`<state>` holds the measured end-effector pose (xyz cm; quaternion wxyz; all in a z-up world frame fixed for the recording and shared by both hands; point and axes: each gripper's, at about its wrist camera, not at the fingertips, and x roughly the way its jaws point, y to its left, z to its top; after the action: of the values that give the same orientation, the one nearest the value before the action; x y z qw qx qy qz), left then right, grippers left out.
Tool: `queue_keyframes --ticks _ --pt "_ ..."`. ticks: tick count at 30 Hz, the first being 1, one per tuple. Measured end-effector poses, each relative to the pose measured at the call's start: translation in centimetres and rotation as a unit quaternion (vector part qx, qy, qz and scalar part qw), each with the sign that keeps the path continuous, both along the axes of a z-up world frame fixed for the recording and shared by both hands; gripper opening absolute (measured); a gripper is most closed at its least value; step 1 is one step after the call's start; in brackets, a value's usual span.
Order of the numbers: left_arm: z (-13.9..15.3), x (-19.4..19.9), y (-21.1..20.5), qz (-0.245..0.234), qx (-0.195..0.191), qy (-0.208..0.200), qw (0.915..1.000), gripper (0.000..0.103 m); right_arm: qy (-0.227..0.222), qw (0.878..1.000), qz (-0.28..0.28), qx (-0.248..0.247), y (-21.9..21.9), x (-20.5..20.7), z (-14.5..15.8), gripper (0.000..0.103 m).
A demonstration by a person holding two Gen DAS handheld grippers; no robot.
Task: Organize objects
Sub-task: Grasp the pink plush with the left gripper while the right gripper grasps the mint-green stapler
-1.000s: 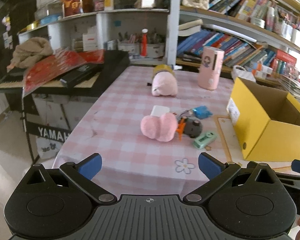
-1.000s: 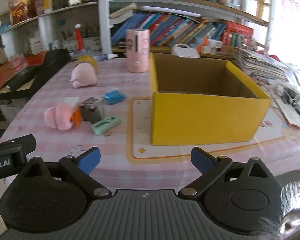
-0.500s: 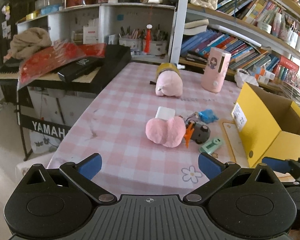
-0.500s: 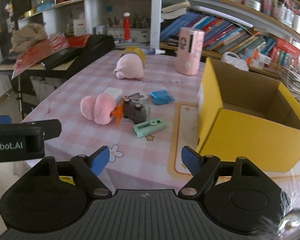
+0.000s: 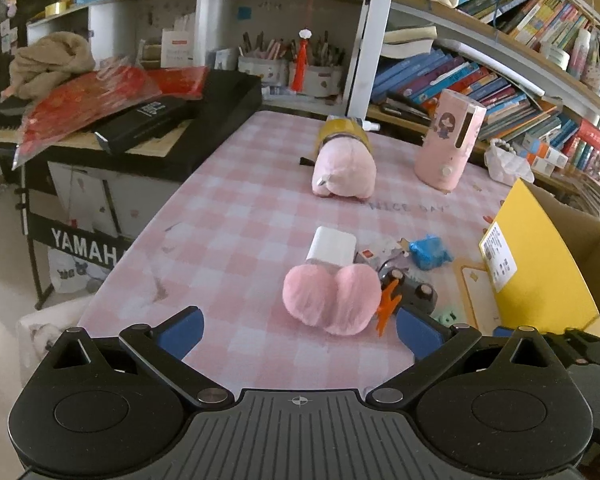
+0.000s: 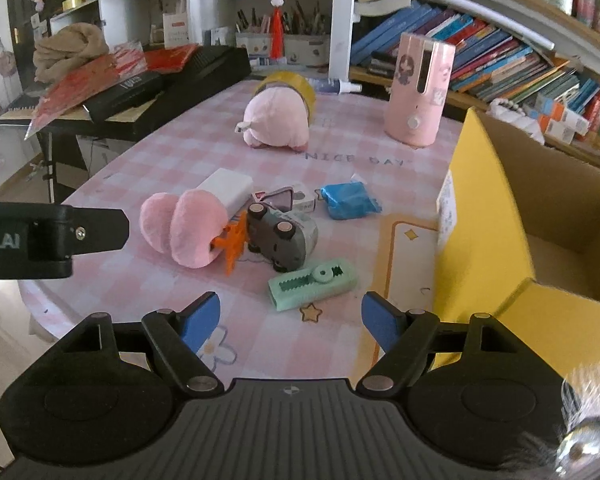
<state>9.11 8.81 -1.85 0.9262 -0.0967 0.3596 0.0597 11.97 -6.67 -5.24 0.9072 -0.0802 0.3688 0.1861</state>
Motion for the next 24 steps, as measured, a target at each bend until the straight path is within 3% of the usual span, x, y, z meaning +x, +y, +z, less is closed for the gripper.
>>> queue_keyframes --ticks 11,24 --pt "-1.4 3.9 -1.0 -0.025 0.007 0.035 0.9991 0.103 0.033 0.999 0.007 -0.034 0.9 4.7 -2.8 0.077" --pt "-4.3 8.4 -2.9 -0.060 0.048 0.084 0.9936 0.103 0.044 0.998 0.036 -0.012 0.0 6.1 -3.4 0.075"
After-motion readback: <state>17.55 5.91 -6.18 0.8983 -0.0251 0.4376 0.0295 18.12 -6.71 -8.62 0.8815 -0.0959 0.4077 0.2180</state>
